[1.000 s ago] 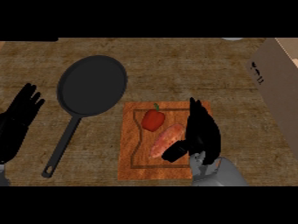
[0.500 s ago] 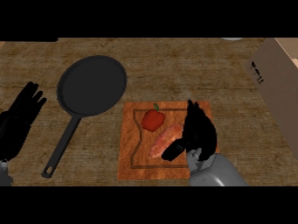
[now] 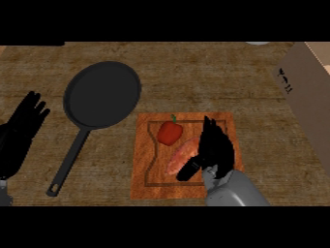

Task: Pick the sweet potato from the cutting board and place it in the cardboard box

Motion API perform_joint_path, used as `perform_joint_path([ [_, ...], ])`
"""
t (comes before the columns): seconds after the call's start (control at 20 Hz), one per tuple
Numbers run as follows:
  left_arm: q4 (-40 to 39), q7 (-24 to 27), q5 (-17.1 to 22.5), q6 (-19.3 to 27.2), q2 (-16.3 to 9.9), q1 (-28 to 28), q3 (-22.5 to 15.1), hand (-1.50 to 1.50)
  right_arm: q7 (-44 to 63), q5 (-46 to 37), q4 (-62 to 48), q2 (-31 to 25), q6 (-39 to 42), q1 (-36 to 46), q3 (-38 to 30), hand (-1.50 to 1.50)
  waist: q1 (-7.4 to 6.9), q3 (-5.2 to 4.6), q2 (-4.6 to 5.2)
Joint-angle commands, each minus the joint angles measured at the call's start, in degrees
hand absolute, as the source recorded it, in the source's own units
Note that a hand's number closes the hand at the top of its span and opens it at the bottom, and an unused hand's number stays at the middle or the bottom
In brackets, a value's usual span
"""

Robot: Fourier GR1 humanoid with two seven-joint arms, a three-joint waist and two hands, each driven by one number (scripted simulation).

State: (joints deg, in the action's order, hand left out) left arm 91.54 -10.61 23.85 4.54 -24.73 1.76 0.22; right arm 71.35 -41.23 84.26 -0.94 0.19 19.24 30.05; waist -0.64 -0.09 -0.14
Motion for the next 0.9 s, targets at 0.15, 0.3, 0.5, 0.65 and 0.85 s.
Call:
perform_joint_path([
  [0.15, 1.11, -0.55, 0.64, -1.39, -0.63, -0.45, 1.3, 0.0, 13.86, 1.73, -3.22, 0.89, -1.89, 3.8, -0.3, -1.5, -0.25, 0.02, 0.01],
  [0.3, 1.59, 0.2, 0.48, -1.53, -0.49, -2.38, 1.92, 0.0, 13.86, 1.0, -1.49, 0.89, -1.91, 1.18, 0.62, -1.5, 0.04, 0.02, -0.14],
  [0.5, 1.34, 0.04, -0.27, -1.81, 0.17, -1.39, 1.27, 0.0, 13.86, -0.59, -2.48, 0.89, -6.04, 0.3, 3.35, 1.5, 0.17, 0.05, -0.03],
  [0.65, -1.01, -0.11, -1.3, -0.63, 1.39, 1.54, 1.59, 0.0, 12.84, -1.88, -4.1, 0.88, -7.45, 2.61, 5.89, 1.5, 0.31, 0.07, 0.12],
  [0.85, 0.6, -1.54, -2.0, 0.0, 2.41, 0.89, 0.7, 0.0, 13.84, -2.32, -2.93, 0.88, -4.8, 4.93, 5.84, 1.5, 0.24, 0.07, 0.04],
])
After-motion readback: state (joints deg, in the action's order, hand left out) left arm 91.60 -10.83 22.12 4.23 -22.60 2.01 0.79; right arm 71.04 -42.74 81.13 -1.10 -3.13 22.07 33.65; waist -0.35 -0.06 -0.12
